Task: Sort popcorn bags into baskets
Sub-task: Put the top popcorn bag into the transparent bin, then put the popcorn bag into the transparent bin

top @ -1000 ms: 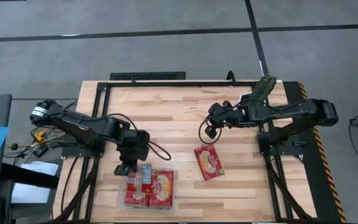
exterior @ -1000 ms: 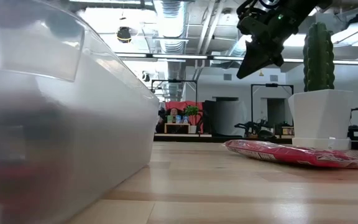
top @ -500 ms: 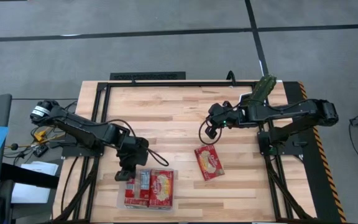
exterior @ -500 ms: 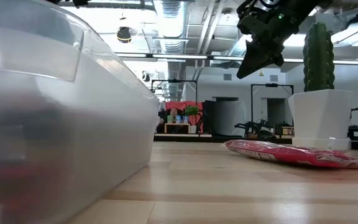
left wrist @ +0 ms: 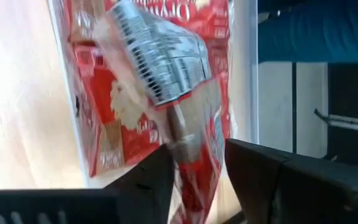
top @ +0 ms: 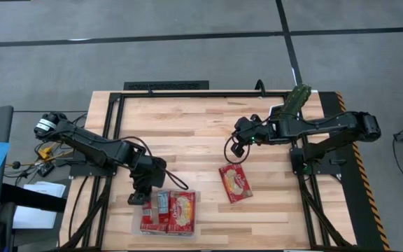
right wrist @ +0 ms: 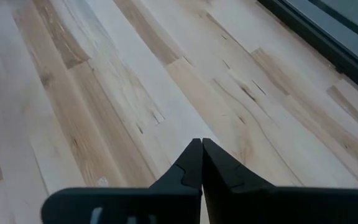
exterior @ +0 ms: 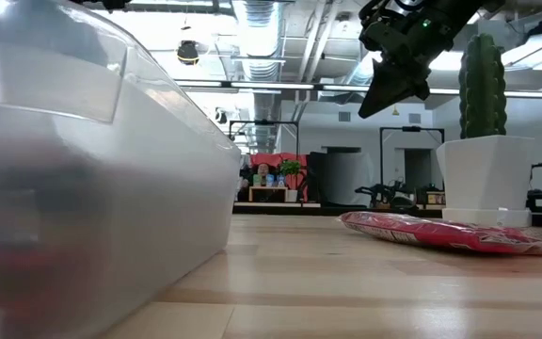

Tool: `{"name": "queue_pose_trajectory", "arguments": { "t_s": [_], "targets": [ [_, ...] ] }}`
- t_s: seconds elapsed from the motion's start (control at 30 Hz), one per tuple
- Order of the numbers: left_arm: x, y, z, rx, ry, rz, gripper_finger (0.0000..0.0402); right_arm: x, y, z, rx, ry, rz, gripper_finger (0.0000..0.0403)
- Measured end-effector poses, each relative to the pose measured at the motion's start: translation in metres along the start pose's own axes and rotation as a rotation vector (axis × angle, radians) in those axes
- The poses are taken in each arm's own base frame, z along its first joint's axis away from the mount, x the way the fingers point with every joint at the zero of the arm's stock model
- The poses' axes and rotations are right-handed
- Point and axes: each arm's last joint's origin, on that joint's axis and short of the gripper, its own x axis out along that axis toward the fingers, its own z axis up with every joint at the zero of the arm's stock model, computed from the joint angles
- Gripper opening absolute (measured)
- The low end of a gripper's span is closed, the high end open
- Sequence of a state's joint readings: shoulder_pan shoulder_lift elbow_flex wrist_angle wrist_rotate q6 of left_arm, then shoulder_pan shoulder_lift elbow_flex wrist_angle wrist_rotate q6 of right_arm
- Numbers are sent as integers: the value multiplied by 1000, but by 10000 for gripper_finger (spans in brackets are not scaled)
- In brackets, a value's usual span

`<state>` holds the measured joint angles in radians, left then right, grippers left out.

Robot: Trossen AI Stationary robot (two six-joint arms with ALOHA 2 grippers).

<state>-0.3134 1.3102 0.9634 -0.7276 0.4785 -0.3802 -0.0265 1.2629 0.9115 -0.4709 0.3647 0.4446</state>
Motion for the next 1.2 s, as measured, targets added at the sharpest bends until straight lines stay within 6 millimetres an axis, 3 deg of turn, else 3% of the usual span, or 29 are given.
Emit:
{"name": "queue_pose_trajectory", "arguments": {
  "t_s": [0.4, 0.8, 0.97, 1.2],
  "targets": [
    [-1, 3, -5, 79, 45, 36, 226, 0, -1, 1, -4, -1, -5, 34],
    [-11, 22, 11, 138, -95, 160, 233, 1, -2, 1, -2, -1, -9, 20],
    [-34, 53, 29, 48, -278, 234, 233, 0, -4, -7, 103, 81, -11, 24],
    [-73, 111, 58, -98, -590, 169, 233, -18, 13, -43, 188, 307, -78, 16]
  ]
}}
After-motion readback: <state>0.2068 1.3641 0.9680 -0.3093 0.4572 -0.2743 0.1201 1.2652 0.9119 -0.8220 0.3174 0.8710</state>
